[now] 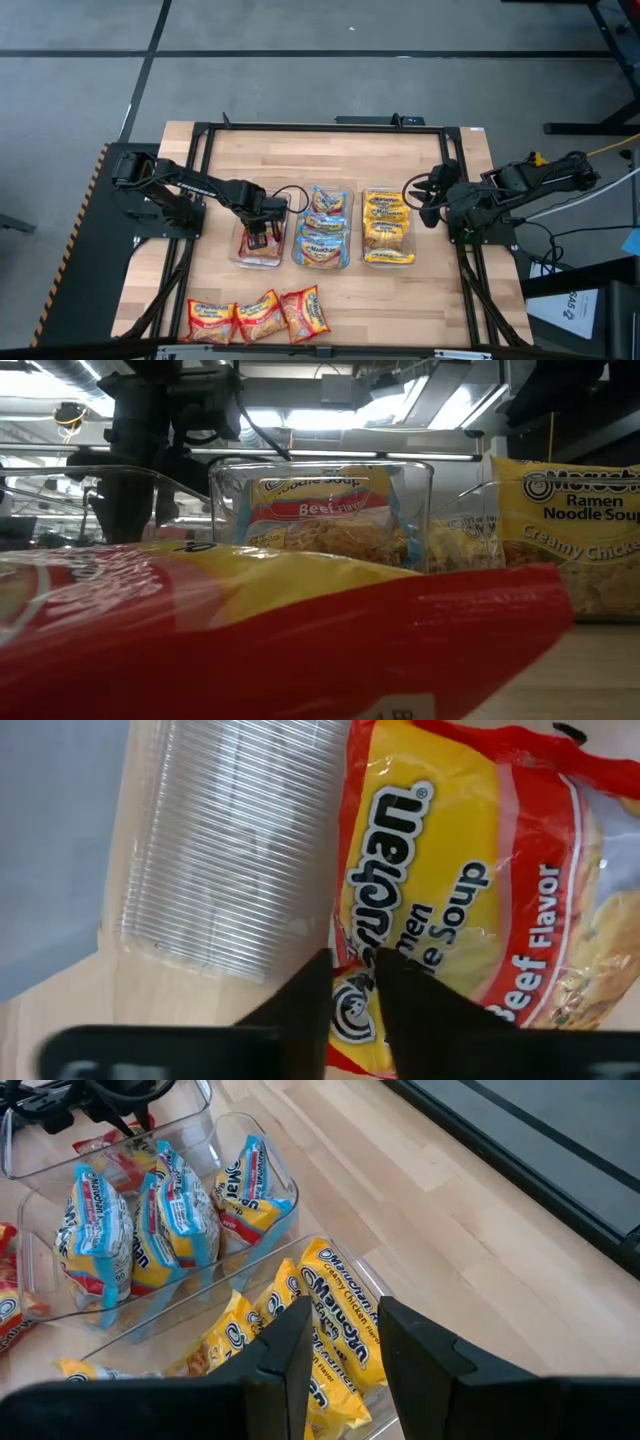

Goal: Sort Maruchan noodles
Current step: Adjust the red noodle pack

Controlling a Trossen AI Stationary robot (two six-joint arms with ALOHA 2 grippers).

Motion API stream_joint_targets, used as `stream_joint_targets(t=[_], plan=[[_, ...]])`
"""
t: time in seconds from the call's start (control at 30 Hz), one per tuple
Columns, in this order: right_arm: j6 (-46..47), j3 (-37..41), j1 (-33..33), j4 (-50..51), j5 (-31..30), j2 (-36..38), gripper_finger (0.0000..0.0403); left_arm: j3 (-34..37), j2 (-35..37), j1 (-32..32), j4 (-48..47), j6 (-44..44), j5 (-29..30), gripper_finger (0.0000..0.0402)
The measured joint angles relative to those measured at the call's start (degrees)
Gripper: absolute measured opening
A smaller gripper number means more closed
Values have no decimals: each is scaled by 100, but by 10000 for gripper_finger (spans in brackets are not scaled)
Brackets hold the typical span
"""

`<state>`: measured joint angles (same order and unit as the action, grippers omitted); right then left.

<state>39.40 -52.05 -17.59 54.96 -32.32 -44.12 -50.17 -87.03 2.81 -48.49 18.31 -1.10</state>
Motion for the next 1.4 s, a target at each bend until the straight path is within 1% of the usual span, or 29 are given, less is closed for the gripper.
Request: stream_joint_targets(t=[0.1,0.2,0.27,0.37,0.47,0.73,0.93,1.07,1.4], plan=[[0,0,0,0,0,0,115,0,0,0,-2,3,12,19],[-2,0,0,2,-7,0,115,0,1,-4,-3,9,33,4],[-2,0,-1,18,-9,0,115,-43,1,-4,-96,43,76,2],[-2,0,0,85,-11,0,115,-335,1,2,-510,50,199,1],[-4,0,0,107,-11,1,115,-726,1,52,-1042,-57,485,1],[-4,0,-2,240,-17,2,115,-1683,3,200,-1638,-87,1145,0],[-6,0,-1,245,-20,1,115,-2264,7,262,-2232,-87,1811,0],[-7,0,0,245,-22,2,115,-2317,7,259,-2212,-87,2116,0],[-4,0,-2,223,-22,2,115,-2012,7,260,-2081,-87,2572,0]])
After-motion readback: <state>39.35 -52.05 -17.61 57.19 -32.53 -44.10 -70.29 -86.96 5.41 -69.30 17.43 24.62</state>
